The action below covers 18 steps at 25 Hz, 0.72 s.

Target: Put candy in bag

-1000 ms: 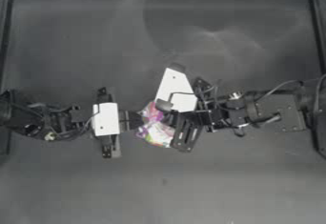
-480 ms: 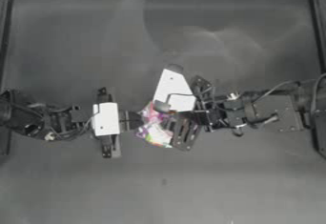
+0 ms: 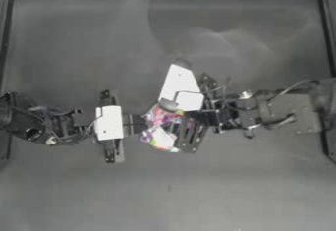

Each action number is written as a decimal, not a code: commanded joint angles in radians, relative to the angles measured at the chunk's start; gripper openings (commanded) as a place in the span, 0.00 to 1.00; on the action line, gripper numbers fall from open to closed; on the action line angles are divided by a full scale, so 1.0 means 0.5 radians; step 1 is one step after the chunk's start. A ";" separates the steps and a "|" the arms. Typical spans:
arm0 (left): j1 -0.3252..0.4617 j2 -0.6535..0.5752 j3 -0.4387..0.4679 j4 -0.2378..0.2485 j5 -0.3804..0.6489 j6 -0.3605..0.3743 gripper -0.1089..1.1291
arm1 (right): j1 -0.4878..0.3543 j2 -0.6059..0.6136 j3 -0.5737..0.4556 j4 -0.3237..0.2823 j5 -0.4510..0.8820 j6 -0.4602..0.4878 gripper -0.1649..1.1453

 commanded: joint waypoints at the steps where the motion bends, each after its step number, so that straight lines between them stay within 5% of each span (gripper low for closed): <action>1: 0.003 -0.046 -0.034 0.006 -0.006 0.009 0.18 | 0.006 -0.150 -0.006 -0.034 -0.009 0.000 0.77; 18: 0.086 -0.249 -0.021 0.006 0.058 0.166 0.18 | 0.034 -0.285 0.089 -0.083 -0.040 0.000 0.77</action>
